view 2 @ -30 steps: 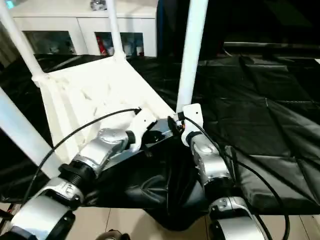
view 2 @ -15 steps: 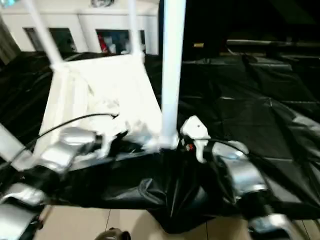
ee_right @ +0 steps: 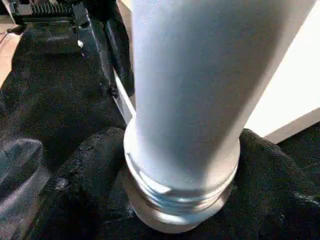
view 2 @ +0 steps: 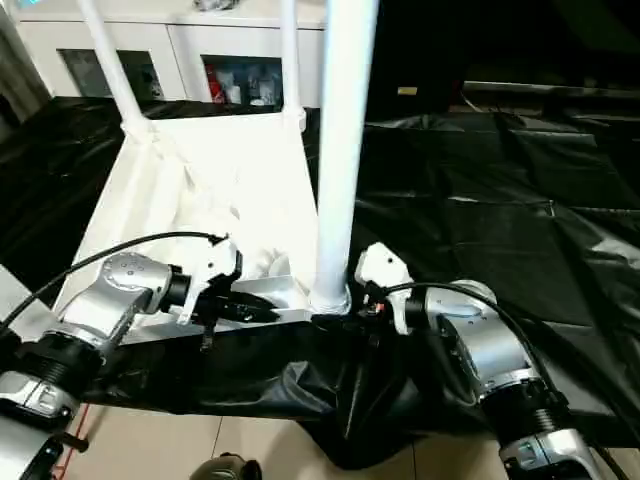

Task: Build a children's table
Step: Rotate leg to tighten

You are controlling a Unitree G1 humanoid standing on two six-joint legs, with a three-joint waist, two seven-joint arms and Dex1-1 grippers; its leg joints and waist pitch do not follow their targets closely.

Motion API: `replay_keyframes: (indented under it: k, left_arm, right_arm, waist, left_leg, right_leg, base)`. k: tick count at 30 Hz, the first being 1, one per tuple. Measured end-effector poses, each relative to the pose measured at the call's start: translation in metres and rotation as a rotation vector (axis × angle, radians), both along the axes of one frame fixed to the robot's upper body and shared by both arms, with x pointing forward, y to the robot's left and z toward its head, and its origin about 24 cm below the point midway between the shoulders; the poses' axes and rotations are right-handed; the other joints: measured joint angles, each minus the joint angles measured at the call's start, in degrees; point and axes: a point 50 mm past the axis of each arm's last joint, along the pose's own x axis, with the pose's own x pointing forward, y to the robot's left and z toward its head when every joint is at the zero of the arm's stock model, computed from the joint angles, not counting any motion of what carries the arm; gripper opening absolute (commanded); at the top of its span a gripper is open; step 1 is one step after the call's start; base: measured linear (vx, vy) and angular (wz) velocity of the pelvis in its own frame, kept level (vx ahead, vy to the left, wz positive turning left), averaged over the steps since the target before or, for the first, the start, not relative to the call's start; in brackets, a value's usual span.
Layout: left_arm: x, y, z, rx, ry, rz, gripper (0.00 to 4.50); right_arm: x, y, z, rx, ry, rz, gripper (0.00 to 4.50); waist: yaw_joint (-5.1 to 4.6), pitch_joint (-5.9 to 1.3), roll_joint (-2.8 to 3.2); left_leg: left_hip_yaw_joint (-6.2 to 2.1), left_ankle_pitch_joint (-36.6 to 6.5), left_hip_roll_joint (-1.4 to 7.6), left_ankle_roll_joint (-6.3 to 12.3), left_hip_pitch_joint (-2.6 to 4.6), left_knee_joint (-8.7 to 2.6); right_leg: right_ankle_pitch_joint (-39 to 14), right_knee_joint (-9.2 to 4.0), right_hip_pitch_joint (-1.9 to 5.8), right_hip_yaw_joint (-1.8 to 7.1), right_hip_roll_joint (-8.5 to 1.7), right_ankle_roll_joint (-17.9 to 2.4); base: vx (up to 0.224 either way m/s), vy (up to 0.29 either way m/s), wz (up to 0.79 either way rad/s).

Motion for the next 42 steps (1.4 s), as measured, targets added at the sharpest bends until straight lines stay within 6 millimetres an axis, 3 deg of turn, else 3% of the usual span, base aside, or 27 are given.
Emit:
replay_keyframes:
  k: [5,12,16,23,30,31,38,42]
  left_arm:
    - [-0.001,0.000,-0.001,0.000,0.005,0.000,0.00]
    - [0.000,-0.002,-0.001,-0.002,-0.005,0.001,0.00]
    - [0.004,-0.007,-0.005,0.011,-0.033,0.048,0.00]
    - [0.027,-0.040,-0.008,0.006,-0.107,0.313,0.00]
    - [0.035,-0.068,-0.008,-0.002,-0.126,0.451,0.00]
    - [0.035,-0.070,-0.008,-0.005,-0.127,0.456,0.00]
    - [0.035,-0.073,-0.007,-0.011,-0.124,0.445,0.00]
    - [0.035,-0.069,-0.006,-0.016,-0.118,0.418,0.00]
  right_arm:
    - [0.000,0.000,-0.001,0.007,0.016,-0.010,2.84]
    - [0.000,0.000,-0.001,0.021,0.028,-0.023,2.74]
    - [0.002,0.000,-0.008,0.050,0.037,-0.114,2.74]
    - [0.034,0.021,-0.020,0.132,0.001,-0.608,2.73]
    - [0.049,0.030,-0.020,0.106,-0.051,-0.830,2.73]
    - [0.050,0.030,-0.019,0.101,-0.059,-0.829,3.29]
    - [0.047,0.024,-0.020,0.147,-0.060,-0.802,3.87]
    - [0.044,0.019,-0.018,0.137,-0.064,-0.729,3.87]
  waist:
    - [0.05,0.00,-0.01]
    - [0.07,0.00,-0.01]
    - [0.05,-0.01,0.00]
    - [-1.75,-0.05,-0.05]
    - [-1.78,-0.26,0.28]
    - [-1.71,-0.32,0.37]
    - [-1.32,-0.38,0.49]
    - [-1.38,-0.37,0.49]
  left_leg:
    - [0.00,0.00,0.00,0.00,0.00,0.03]
    - [0.00,0.00,0.00,0.00,0.01,0.05]
    - [0.00,0.01,0.00,-0.02,0.08,0.14]
    - [-0.05,0.09,0.00,-0.16,0.33,0.14]
    - [-0.04,0.09,-0.06,-0.15,0.32,0.08]
    - [-0.04,0.07,-0.08,-0.12,0.29,0.04]
    - [-0.03,0.05,-0.11,-0.09,0.25,-0.16]
    - [-0.03,0.05,-0.09,-0.09,0.24,-0.21]
  right_leg:
    - [0.00,0.02,0.00,0.01,0.00,0.00]
    - [0.00,0.05,0.01,0.00,0.00,0.00]
    - [0.02,0.15,0.04,0.03,-0.01,-0.03]
    - [0.04,0.23,0.06,0.01,-0.03,0.01]
    - [0.20,0.09,0.13,0.04,-0.06,-0.23]
    - [0.19,0.00,0.15,0.03,-0.06,-0.21]
    - [0.20,-0.32,0.19,-0.03,-0.07,-0.21]
    - [0.21,-0.34,0.18,-0.05,-0.06,-0.20]
  base:
    - [0.000,0.000,0.00]
    - [0.000,0.000,0.00]
    - [0.000,0.000,0.00]
    - [0.000,0.000,0.00]
    - [0.000,0.000,0.00]
    - [0.000,0.000,0.00]
    - [0.000,0.000,0.00]
    - [0.000,0.000,0.00]
